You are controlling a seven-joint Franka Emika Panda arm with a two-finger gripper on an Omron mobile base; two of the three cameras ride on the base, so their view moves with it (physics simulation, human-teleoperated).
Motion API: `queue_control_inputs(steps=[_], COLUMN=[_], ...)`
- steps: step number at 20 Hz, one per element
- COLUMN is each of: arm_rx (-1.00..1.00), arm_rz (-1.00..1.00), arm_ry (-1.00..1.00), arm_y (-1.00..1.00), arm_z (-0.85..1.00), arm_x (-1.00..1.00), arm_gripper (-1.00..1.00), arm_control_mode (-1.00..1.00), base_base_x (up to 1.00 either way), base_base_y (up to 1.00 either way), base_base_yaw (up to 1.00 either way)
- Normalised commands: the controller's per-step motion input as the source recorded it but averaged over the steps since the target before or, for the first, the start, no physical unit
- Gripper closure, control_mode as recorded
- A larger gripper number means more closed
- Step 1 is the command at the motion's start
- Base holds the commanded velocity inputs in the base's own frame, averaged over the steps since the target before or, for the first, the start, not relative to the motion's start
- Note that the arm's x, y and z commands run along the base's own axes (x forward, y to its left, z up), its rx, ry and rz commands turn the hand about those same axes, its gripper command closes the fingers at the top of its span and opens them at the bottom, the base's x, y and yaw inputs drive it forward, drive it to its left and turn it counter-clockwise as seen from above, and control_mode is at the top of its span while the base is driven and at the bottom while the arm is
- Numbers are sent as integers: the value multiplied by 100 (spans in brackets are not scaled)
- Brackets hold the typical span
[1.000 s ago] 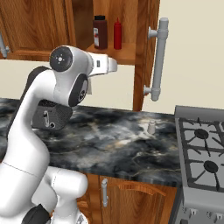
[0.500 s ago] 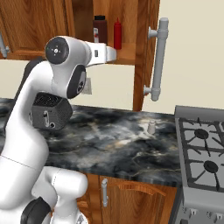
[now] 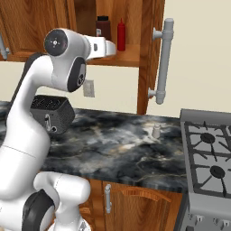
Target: Collect the paprika, ketchup, and shaker from the cabinet and place them next to the stove.
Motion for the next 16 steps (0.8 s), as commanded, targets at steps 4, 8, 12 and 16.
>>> queue_control_inputs(steps=[4,8,12,16], arm_rx=[0,0,0,3], arm_rz=[0,0,0,0], arm_ry=[0,0,0,0], arm_y=[9,3,-5,-18], arm_z=[0,1,18,10], arm_x=[25,19,58,54], arm_gripper=[-100,-100,-100,-100], arm_control_mode=[-100,-100,-100,-100], base_base_x=[0,0,0,0], base_base_y=[0,0,0,0], base_base_yaw=[0,0,0,0])
